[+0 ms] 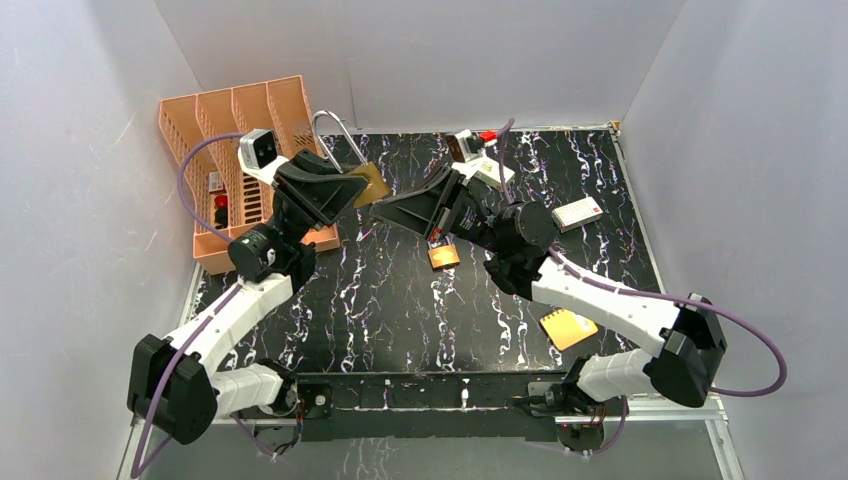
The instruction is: Unlock with the key
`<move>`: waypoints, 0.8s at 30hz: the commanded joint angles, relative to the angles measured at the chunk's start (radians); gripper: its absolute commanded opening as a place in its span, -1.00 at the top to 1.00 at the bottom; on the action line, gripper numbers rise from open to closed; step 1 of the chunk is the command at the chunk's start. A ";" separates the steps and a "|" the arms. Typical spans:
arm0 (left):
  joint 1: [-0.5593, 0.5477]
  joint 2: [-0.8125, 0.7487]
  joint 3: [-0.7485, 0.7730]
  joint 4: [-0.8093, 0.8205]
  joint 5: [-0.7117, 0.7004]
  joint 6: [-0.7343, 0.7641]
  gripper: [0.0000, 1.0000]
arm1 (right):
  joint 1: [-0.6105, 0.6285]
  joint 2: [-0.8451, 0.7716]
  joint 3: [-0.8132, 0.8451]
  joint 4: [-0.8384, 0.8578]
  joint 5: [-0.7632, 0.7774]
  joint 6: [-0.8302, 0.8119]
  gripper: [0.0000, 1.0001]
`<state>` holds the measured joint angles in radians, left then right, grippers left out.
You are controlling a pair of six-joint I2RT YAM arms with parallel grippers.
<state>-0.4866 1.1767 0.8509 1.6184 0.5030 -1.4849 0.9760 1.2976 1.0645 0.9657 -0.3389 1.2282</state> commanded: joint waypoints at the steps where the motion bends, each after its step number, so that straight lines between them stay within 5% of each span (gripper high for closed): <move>1: -0.014 0.033 0.028 0.161 0.083 0.010 1.00 | 0.040 -0.017 0.089 0.240 -0.128 0.074 1.00; 3: -0.014 0.016 0.026 0.129 0.080 0.023 1.00 | 0.041 -0.039 0.112 0.122 -0.166 0.006 1.00; 6: -0.012 -0.048 0.009 -0.041 0.090 0.121 1.00 | 0.041 -0.102 0.149 -0.186 -0.206 -0.164 0.22; 12: -0.009 -0.191 -0.017 -0.288 0.089 0.269 1.00 | 0.039 -0.237 0.200 -0.721 -0.129 -0.459 -0.64; 17: -0.007 -0.265 0.000 -0.490 0.160 0.361 1.00 | 0.038 -0.255 0.361 -1.112 -0.046 -0.673 -0.86; 24: -0.009 -0.364 0.057 -1.021 0.266 0.645 1.00 | 0.039 -0.135 0.660 -1.439 0.184 -0.922 -0.89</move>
<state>-0.4992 0.8703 0.8429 0.8753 0.7185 -1.0302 1.0103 1.0996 1.5906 -0.2680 -0.3038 0.4980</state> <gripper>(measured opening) 0.196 0.939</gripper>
